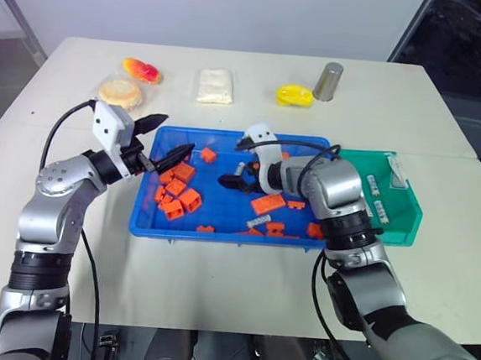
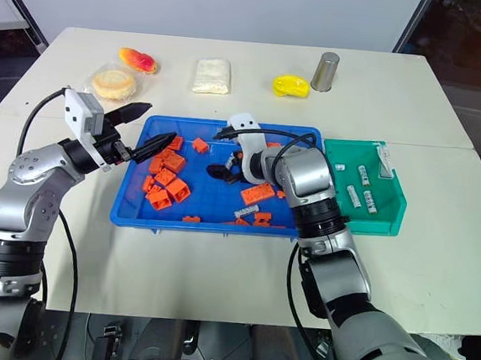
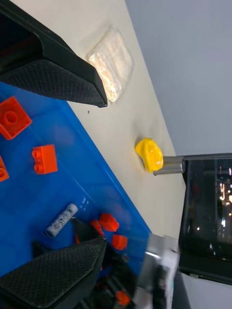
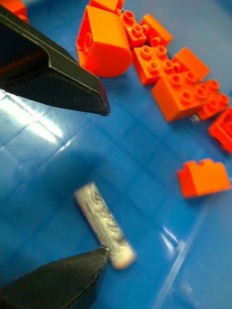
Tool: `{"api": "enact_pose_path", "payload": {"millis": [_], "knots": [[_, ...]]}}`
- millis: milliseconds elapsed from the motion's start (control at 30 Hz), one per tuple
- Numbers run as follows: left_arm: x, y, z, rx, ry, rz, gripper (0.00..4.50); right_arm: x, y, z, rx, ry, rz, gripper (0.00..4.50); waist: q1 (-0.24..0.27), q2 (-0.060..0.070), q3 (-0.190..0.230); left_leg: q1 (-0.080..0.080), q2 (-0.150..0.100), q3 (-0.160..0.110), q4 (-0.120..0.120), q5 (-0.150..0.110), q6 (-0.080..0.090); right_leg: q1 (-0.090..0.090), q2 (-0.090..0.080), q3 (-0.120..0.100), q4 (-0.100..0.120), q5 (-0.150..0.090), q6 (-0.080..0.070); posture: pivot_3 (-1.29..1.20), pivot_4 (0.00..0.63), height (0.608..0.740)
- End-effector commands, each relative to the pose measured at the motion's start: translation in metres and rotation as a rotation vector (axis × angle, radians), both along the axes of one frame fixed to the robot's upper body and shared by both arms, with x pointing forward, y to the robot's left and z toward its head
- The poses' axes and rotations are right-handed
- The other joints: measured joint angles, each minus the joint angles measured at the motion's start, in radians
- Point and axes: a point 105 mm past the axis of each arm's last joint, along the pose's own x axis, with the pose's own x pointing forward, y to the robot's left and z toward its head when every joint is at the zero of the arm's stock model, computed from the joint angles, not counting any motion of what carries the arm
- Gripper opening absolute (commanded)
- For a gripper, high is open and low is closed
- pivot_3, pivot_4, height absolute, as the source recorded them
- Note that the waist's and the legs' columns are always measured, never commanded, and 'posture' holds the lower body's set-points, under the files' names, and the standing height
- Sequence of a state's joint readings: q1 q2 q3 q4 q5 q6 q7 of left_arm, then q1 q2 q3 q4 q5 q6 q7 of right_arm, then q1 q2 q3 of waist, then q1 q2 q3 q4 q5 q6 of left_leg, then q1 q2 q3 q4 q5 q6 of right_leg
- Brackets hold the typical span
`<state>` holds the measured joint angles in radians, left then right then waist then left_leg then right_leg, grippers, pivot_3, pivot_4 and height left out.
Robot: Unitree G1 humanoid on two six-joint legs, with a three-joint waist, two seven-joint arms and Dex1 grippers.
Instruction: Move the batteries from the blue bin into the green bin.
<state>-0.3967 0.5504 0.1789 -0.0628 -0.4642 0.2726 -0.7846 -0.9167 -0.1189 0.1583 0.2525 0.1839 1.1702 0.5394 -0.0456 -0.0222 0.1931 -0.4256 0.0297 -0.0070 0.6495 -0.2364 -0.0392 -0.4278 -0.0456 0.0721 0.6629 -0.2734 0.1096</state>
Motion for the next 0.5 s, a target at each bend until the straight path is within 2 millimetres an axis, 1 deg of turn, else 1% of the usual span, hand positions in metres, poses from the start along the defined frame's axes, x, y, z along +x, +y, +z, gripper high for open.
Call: {"api": "enact_pose_path", "payload": {"millis": [33, 300, 500], "knots": [[-0.006, 0.0, 0.011, 0.005, -0.055, 0.008, 4.5, 0.007, 0.008, 0.004, 0.014, -0.017, -0.003, 4.45, 0.0, 0.0, 0.0, 0.0, 0.0, 0.0, 0.0, 0.0, 0.0, 0.0, 0.0, 0.0, 0.0, 0.0, 0.0, 0.0, 0.15, 0.74], [-0.008, 0.003, 0.011, 0.0, -0.059, 0.036, 4.5, 0.012, 0.01, -0.01, -0.038, -0.026, 0.005, 4.45, 0.0, 0.0, 0.0, 0.0, 0.0, 0.0, 0.0, 0.0, 0.0, 0.0, 0.0, 0.0, 0.0, 0.0, 0.0, 0.0, 0.15, 0.74], [-0.008, 0.003, 0.012, -0.001, -0.061, 0.042, 4.5, 0.013, 0.01, -0.014, -0.055, -0.038, 0.008, 4.45, 0.0, 0.0, 0.0, 0.001, 0.0, 0.0, 0.0, 0.0, 0.0, 0.0, 0.0, 0.0, 0.0, 0.0, 0.0, 0.0, 0.15, 0.74]]}}
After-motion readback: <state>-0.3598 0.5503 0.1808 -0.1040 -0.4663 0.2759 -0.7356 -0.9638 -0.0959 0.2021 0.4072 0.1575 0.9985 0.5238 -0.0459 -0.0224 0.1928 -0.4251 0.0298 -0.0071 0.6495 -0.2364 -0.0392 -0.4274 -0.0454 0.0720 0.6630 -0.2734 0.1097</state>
